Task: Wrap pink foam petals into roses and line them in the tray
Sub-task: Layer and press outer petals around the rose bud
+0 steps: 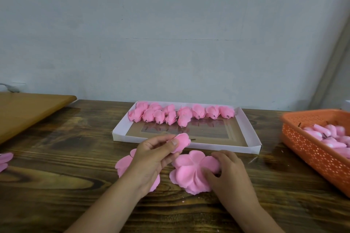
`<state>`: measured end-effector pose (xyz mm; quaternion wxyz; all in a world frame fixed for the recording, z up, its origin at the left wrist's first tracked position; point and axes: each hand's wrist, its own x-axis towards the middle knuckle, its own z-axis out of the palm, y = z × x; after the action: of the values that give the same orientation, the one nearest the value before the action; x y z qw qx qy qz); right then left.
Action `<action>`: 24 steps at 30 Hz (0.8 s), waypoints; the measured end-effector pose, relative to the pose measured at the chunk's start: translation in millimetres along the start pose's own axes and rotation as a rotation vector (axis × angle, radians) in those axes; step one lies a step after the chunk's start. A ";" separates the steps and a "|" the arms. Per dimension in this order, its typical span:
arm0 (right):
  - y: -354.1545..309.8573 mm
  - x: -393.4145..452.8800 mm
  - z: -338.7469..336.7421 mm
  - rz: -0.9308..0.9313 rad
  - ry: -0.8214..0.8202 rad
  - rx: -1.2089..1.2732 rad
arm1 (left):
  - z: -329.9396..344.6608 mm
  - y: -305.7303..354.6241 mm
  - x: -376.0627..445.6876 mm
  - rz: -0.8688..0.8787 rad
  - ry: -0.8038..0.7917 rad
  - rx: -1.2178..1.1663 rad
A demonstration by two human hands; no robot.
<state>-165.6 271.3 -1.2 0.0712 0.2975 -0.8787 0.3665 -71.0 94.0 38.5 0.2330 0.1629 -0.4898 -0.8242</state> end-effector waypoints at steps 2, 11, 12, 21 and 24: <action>0.3 -0.3 -0.9 -0.014 0.002 -0.010 | -0.4 0.2 0.0 -0.003 0.002 -0.001; -5.1 1.1 -1.3 -0.007 0.038 0.264 | 0.7 -1.7 -0.2 -0.015 0.003 0.023; -5.5 2.3 -2.8 0.047 0.035 0.374 | 0.5 -1.8 -0.4 -0.013 0.003 0.026; -5.5 4.0 -19.5 0.347 -0.171 1.040 | 0.7 -2.2 -2.3 0.003 -0.026 0.076; -4.8 5.3 -19.3 0.400 -0.126 1.070 | 1.3 -3.7 -5.1 0.025 -0.080 0.180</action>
<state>-168.9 279.4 17.4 -0.2122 0.1415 -0.6126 0.7482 -68.2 99.2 36.1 0.2082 0.1440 -0.5727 -0.7797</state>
